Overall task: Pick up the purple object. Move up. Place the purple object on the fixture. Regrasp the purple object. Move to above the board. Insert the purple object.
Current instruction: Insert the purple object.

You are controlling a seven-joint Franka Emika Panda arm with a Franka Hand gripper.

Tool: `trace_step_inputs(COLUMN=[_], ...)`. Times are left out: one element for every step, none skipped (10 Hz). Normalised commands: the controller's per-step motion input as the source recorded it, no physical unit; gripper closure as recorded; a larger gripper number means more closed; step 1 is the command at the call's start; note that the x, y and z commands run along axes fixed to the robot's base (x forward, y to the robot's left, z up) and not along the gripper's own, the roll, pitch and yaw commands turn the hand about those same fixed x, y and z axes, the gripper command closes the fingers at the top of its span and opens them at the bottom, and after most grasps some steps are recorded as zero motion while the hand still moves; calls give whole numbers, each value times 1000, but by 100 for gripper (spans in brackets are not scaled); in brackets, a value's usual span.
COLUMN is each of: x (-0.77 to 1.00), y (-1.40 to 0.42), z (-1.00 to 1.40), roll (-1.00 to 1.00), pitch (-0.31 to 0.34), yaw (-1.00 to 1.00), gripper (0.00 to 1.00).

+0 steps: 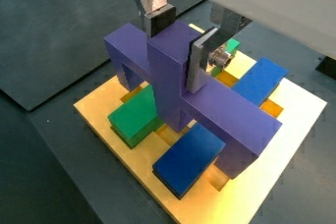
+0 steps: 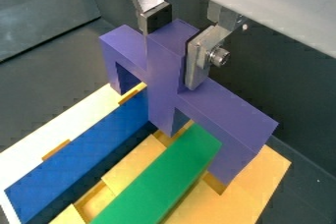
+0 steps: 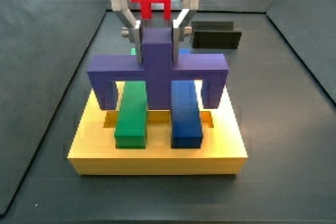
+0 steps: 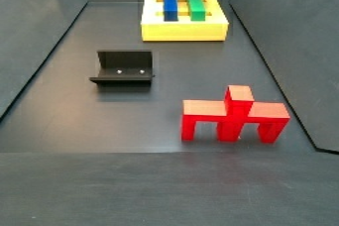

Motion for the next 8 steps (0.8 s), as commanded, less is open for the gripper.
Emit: trace_step_inputs(x=[-9,111,194,137,100,0,0,0], y=[0,-60,-109,-137,-114,-23,0,0], z=[-183,-94,0,6,0,-106,-109,-74], roll=[123,104,117,131,120,129,144,136], pitch=[-16,0,4,14,0,0,0,0], yaw=[9,0,0,0,0,0,0,6], gripper=[100,100,100,100,100,100,100,100])
